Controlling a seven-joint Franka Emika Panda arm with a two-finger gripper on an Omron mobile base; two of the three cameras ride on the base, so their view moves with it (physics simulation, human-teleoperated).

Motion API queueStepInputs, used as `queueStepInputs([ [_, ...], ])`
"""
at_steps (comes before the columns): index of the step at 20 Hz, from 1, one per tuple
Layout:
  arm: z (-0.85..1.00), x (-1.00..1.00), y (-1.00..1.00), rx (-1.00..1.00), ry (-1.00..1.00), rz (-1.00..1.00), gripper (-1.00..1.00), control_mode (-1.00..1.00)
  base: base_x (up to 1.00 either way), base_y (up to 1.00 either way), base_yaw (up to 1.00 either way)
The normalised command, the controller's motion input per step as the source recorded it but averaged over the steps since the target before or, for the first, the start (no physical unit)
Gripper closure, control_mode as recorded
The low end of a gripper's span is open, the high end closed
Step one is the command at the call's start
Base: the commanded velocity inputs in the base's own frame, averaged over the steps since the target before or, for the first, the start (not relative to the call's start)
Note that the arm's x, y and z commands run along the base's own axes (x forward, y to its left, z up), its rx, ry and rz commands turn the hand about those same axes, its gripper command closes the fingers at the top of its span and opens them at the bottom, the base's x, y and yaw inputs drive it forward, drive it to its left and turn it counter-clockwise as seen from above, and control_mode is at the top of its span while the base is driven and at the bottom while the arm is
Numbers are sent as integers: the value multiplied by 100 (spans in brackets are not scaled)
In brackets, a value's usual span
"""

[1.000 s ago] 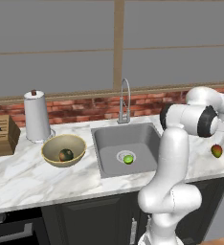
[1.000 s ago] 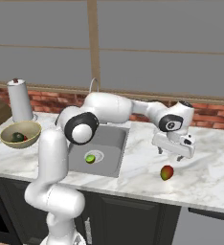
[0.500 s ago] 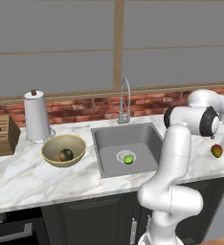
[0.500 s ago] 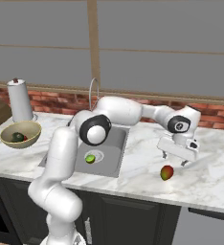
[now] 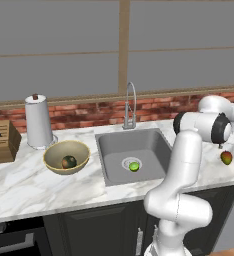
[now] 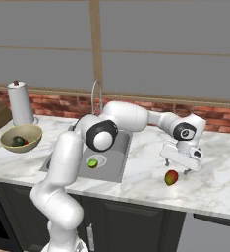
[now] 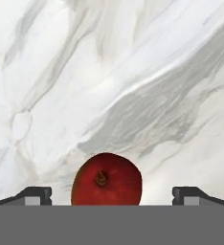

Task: There is a mixed pile of frozen fruits and vegetables on the counter. Locate all the frozen vegetables and place the items in a bowl on the counter. Take all the frozen fruits and defrost them in a running sink.

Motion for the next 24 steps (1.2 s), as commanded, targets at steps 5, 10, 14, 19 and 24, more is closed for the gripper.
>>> queueStepInputs([
  [5, -33, -22, 5, 0, 0, 0, -100, -100, 0, 0, 0],
  [10, -24, -12, 17, 0, 0, 0, -100, -100, 0, 0, 0],
  [14, -16, -3, 17, 0, 0, 0, -100, -100, 0, 0, 0],
  [19, -13, 0, 13, 0, 0, -1, -100, -100, 0, 0, 0],
  [24, -14, 0, 24, 0, 0, -4, 100, -100, 0, 0, 0],
])
